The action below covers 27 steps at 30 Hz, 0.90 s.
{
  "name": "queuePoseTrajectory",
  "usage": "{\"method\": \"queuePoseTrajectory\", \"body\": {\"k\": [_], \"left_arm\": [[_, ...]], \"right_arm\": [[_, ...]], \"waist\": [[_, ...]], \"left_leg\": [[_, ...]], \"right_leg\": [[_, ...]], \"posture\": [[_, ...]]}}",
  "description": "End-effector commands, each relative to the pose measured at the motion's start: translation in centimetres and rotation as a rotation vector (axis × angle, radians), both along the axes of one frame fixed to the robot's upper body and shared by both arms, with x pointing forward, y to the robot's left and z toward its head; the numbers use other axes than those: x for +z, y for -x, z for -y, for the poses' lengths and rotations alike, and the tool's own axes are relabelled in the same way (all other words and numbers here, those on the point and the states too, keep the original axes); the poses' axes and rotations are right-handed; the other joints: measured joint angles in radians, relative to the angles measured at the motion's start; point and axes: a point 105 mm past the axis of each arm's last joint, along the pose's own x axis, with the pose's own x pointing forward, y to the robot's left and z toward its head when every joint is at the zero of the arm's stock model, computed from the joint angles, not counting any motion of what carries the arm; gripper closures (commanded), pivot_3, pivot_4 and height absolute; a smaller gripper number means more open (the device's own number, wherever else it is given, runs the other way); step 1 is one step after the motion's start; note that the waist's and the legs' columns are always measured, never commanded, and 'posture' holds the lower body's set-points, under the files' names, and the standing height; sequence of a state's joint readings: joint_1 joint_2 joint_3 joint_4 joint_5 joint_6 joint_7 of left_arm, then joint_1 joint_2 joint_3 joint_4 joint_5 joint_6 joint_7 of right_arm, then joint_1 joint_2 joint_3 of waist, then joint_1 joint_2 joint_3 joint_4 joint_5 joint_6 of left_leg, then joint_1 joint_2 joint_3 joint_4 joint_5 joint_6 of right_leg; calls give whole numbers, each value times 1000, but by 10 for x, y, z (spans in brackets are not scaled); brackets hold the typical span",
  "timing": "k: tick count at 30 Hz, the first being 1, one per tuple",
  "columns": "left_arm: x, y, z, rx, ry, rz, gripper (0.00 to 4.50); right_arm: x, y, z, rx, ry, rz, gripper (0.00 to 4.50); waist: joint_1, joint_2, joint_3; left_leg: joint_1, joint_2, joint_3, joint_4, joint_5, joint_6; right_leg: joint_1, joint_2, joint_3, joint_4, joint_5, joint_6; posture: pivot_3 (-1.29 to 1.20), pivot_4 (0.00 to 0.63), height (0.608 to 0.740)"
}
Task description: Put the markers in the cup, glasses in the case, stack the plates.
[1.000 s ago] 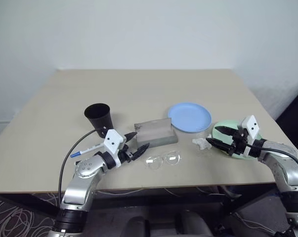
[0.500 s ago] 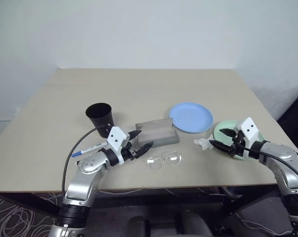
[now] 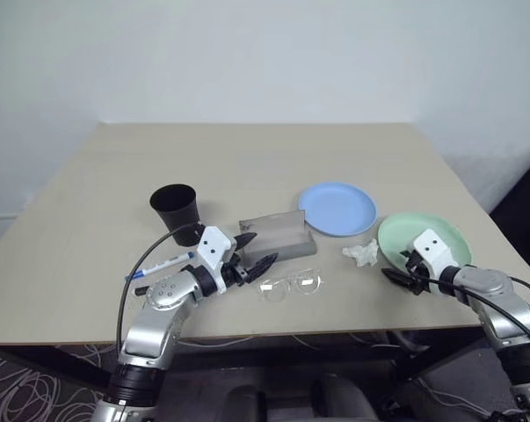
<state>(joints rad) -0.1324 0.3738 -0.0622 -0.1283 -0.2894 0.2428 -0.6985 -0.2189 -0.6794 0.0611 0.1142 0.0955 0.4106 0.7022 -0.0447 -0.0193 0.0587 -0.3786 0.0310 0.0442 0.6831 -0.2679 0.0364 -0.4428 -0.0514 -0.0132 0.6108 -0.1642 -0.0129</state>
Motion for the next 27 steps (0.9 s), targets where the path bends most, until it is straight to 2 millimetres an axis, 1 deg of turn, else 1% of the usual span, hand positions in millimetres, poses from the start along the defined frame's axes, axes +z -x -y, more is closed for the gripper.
{"method": "queuePoseTrajectory", "body": {"k": [1,3,4,6,8,9,10,12,15,17,20,22,27], "left_arm": [[17,-3,4,-16,6,67,902],[17,-3,4,-19,5,69,902],[17,-3,4,-20,5,69,902],[17,-3,5,-23,4,70,902],[17,-3,5,-25,3,71,902],[17,-3,5,-25,3,71,902],[17,-3,5,-26,2,71,902],[17,-3,5,-26,1,71,902],[17,-3,5,-26,0,70,902],[17,-3,5,-26,0,70,902],[17,-3,5,-27,-1,69,902],[16,-4,6,-28,-2,69,902],[17,-4,6,-28,-5,71,902]], "right_arm": [[6,-8,4,-19,36,52,1651],[5,-9,3,-18,38,56,2313],[5,-9,3,-17,38,58,2717],[6,-9,2,-16,38,63,3295],[7,-10,1,-16,40,68,4016],[7,-10,1,-17,43,70,4297],[7,-11,2,-21,47,71,4471],[7,-12,4,-32,59,75,4471],[11,-22,12,-74,114,114,4471],[13,-26,13,-83,124,132,4471],[29,-41,13,-91,130,207,4471],[40,-48,11,-61,149,258,4471],[69,-61,-7,83,158,382,4471]], "waist": [[0,0,0],[0,0,0],[0,0,0],[0,0,0],[0,-1,0],[0,-2,-1],[-1,-3,-1],[-2,-3,-1],[-1,-3,-1],[-1,-3,-1],[0,-3,-1],[0,-1,-1],[-2,-1,-1]], "left_leg": [[0,0,0,0,0,0],[0,0,0,1,0,0],[0,0,0,1,0,0],[0,0,0,1,0,0],[0,0,0,1,0,0],[1,0,0,1,0,0],[1,0,0,1,0,0],[1,1,1,2,0,0],[1,1,0,2,-1,-1],[1,0,1,2,-2,-3],[1,0,0,2,-1,-3],[0,0,0,2,0,1],[-1,-1,2,-1,0,1]], "right_leg": [[0,0,0,0,0,0],[0,0,0,0,0,0],[1,0,0,0,0,0],[1,0,0,0,0,0],[1,0,1,0,0,0],[1,0,1,0,0,0],[1,0,1,0,0,0],[1,0,1,-1,0,0],[1,0,1,-1,0,0],[1,0,1,-1,0,0],[1,0,1,0,0,0],[1,0,1,0,0,0],[-1,1,1,0,1,2]], "posture": [[0,0,721],[0,0,721],[0,0,721],[0,0,721],[0,0,721],[0,0,721],[0,0,721],[0,0,721],[0,0,721],[0,0,721],[0,0,721],[0,0,721],[0,0,721]]}}
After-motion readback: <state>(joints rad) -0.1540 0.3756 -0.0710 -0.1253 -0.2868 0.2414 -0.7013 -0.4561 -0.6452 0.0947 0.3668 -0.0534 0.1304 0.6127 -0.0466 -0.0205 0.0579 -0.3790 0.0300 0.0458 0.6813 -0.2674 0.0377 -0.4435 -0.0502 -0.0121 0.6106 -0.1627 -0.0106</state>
